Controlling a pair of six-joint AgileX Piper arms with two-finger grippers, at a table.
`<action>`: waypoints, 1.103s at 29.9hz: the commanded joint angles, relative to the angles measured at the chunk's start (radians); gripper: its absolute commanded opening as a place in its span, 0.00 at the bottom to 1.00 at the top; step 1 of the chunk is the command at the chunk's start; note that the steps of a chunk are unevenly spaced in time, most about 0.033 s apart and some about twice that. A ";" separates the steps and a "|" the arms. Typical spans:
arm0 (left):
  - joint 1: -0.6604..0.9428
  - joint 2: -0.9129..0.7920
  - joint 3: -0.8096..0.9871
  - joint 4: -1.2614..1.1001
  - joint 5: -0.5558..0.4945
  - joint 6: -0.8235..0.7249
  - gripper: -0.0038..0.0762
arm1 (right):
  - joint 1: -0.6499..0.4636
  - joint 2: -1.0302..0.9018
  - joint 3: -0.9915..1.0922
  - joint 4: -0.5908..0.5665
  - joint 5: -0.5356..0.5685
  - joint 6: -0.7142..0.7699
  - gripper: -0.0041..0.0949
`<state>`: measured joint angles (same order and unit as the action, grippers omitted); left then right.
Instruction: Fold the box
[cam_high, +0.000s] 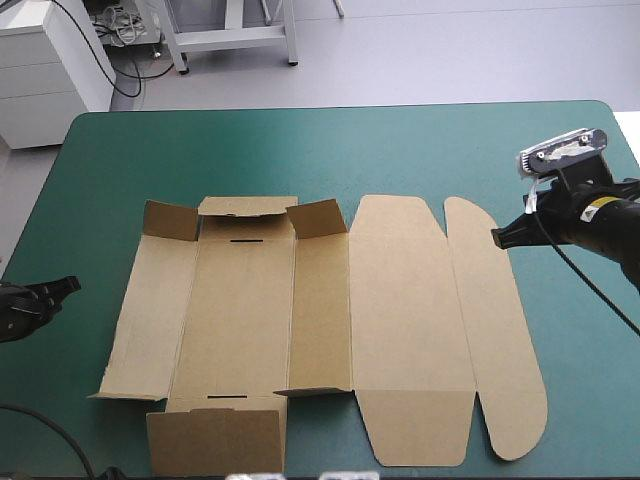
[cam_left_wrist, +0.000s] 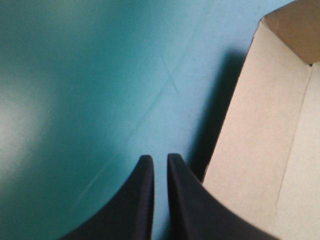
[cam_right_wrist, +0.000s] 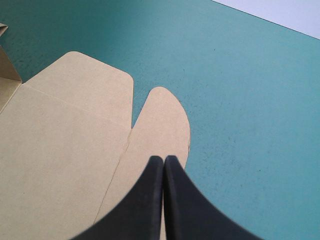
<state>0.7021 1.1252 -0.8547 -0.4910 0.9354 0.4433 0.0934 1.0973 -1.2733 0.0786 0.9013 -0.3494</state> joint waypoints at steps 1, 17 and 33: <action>0.000 0.052 -0.022 -0.024 -0.027 -0.010 0.29 | -0.010 -0.003 -0.023 0.002 -0.060 -0.013 0.02; 0.000 0.405 -0.264 -0.214 0.347 0.195 0.84 | -0.010 0.008 -0.023 -0.003 -0.054 -0.011 0.02; 0.000 0.411 -0.083 -0.202 0.347 0.203 0.83 | -0.010 0.008 -0.023 0.008 -0.064 -0.020 0.02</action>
<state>0.7021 1.5712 -0.9535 -0.6485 1.2012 0.6478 0.0934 1.1210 -1.2707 0.0799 0.8988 -0.3573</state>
